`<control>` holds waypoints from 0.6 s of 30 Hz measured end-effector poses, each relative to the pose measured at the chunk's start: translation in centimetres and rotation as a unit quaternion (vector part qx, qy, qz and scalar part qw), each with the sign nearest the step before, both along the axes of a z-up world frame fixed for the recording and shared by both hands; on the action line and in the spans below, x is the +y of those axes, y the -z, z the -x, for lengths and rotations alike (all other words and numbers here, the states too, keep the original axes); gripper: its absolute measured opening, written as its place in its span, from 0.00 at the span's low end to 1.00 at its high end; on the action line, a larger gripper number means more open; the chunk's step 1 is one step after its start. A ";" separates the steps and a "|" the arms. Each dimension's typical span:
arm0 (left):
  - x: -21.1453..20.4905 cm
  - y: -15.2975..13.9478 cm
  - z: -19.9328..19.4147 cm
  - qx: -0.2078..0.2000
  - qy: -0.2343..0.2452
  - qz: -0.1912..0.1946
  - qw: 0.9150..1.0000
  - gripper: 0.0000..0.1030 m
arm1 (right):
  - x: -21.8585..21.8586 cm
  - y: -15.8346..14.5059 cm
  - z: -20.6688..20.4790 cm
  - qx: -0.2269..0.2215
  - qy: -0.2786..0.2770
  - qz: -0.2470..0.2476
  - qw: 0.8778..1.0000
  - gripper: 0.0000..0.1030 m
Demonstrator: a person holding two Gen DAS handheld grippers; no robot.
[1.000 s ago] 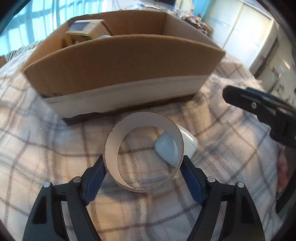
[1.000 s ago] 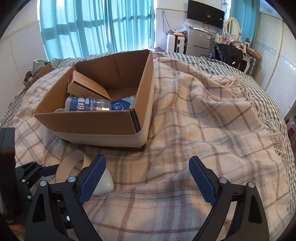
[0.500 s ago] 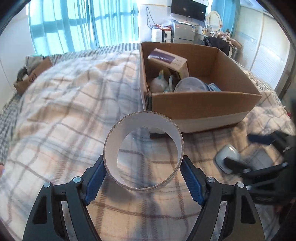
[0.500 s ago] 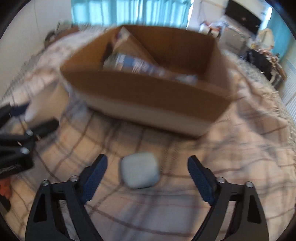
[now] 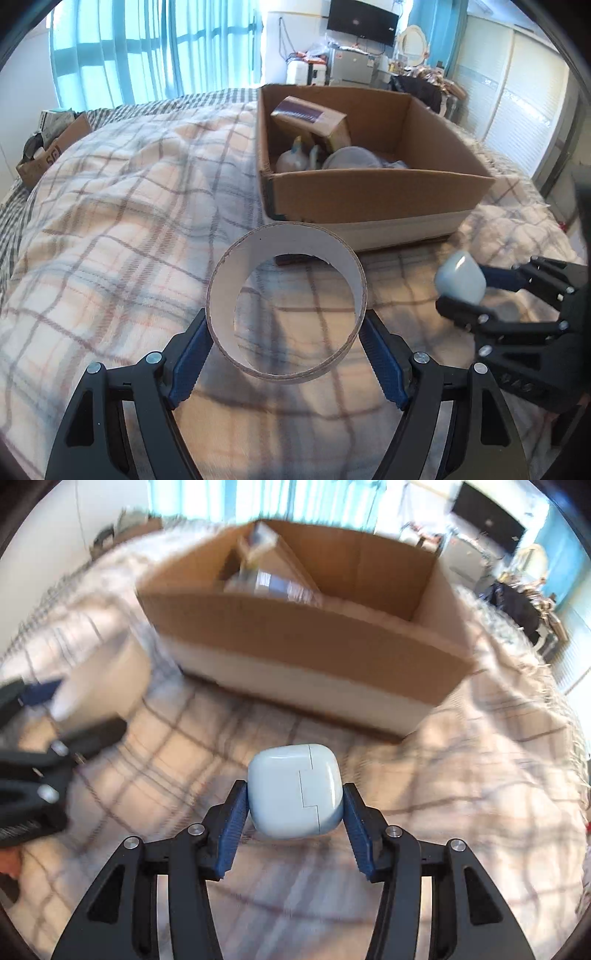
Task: Organize objects
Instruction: 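Lower the tape roll and earbud case into the box and open both tools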
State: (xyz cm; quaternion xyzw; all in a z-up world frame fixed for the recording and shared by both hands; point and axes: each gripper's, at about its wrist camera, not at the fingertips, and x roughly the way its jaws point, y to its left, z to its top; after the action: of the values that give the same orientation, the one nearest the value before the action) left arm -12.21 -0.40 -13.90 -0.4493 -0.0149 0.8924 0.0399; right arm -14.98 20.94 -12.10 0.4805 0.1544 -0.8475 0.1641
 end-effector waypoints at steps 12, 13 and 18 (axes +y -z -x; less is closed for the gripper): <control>0.8 -5.5 -2.7 0.056 0.017 -0.011 0.998 0.78 | 0.7 -6.5 -4.7 0.073 -0.006 0.050 0.996 0.49; 1.1 -6.3 -2.7 0.066 0.022 -0.008 0.998 0.78 | 0.4 -7.3 -5.0 0.080 -0.006 0.052 0.995 0.49; 2.1 -10.3 -0.4 0.098 0.054 -0.018 0.994 0.78 | 1.7 -12.1 -4.1 0.126 -0.001 0.062 0.990 0.49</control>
State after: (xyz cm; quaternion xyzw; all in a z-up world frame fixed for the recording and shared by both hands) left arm -11.80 1.65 -3.55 -0.3590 -0.0030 0.9282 0.0976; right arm -10.87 22.68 0.05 0.3589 0.1213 -0.9089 0.1743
